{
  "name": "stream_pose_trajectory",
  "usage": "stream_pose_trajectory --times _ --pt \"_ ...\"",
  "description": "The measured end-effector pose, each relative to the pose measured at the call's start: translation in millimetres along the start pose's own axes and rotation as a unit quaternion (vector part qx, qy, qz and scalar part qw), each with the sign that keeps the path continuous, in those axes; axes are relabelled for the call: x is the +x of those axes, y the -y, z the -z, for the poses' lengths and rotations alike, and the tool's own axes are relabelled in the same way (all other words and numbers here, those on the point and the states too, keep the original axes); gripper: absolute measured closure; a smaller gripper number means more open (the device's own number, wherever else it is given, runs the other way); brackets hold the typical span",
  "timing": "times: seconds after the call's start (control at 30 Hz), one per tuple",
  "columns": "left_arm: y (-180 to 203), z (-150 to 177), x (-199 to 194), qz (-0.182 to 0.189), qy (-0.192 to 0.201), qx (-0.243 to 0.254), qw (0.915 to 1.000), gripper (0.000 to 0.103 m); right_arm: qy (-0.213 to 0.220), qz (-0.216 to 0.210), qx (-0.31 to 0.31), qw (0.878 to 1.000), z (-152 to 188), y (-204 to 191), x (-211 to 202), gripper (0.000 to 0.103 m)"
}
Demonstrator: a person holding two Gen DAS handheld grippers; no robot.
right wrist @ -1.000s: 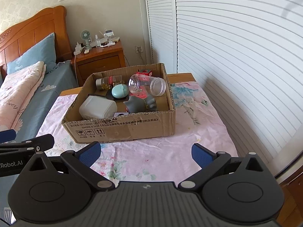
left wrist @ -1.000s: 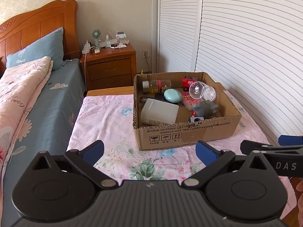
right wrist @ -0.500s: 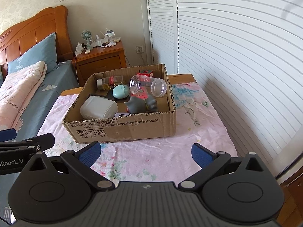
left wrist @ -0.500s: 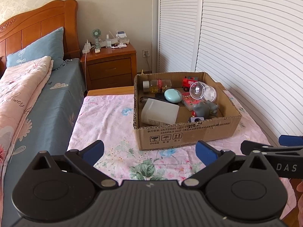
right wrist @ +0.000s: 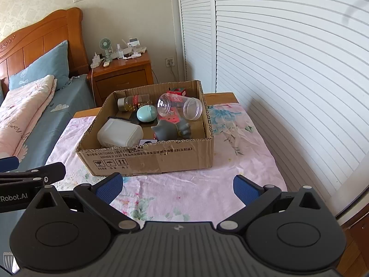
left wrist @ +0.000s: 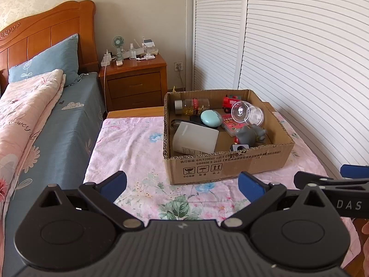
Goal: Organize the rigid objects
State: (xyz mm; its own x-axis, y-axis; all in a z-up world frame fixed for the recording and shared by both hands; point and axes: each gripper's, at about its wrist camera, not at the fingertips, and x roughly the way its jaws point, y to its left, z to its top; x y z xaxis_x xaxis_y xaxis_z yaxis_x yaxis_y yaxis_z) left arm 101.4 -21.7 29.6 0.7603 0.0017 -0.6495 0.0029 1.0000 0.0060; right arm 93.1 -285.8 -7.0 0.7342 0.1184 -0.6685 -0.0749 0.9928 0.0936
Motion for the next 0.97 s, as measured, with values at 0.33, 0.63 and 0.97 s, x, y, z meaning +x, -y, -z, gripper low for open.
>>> stream_pose_trajectory --times 0.33,0.63,0.97 --pt "1.0 0.3 1.0 0.000 -0.001 -0.001 1.0000 0.001 0.000 0.002 -0.001 1.000 0.8 -1.0 0.7 0.000" --pt "1.2 0.0 0.5 0.001 -0.002 -0.001 1.0000 0.001 0.000 0.002 -0.002 1.000 1.7 -1.7 1.0 0.000" --pt "2.5 -0.4 0.5 0.001 -0.002 0.000 1.0000 0.001 0.000 0.002 -0.002 1.000 3.0 -2.4 2.4 0.000"
